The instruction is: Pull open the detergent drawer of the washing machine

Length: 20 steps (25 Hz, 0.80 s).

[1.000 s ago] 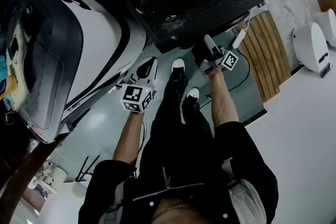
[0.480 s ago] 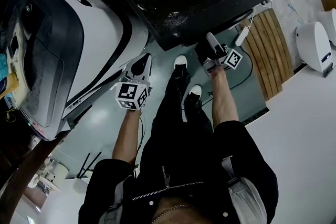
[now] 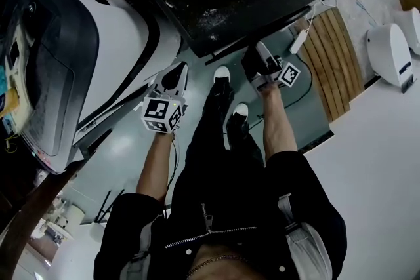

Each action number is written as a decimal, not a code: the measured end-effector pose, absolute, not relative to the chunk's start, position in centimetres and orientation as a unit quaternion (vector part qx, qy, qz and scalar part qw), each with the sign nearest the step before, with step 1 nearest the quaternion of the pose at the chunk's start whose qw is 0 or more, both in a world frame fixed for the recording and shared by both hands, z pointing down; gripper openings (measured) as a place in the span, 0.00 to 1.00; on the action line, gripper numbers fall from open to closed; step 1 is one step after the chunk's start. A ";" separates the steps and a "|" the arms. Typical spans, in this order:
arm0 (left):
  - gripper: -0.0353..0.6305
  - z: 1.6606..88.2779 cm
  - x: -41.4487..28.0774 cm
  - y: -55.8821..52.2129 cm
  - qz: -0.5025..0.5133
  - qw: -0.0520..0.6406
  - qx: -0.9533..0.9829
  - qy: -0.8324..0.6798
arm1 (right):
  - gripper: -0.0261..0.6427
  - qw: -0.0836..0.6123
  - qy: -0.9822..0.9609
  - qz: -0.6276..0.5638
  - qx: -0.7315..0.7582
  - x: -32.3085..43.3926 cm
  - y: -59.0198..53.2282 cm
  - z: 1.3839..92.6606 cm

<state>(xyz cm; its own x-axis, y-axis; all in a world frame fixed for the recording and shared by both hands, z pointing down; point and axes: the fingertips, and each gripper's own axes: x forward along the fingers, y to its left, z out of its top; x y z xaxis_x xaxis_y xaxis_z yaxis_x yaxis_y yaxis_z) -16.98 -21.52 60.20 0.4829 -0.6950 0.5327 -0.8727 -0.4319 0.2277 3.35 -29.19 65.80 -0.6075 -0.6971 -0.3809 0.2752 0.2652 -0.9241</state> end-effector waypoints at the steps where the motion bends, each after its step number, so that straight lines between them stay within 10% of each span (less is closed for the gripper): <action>1: 0.09 60.1 -16.9 -21.4 0.183 0.242 0.826 -0.474 | 0.47 0.414 0.678 -0.587 -0.155 3.4 -29.1 65.8; 20: 0.09 59.8 -15.3 -18.7 0.182 0.241 0.833 -0.464 | 0.46 0.429 0.670 -0.584 -0.162 7.4 -23.5 65.9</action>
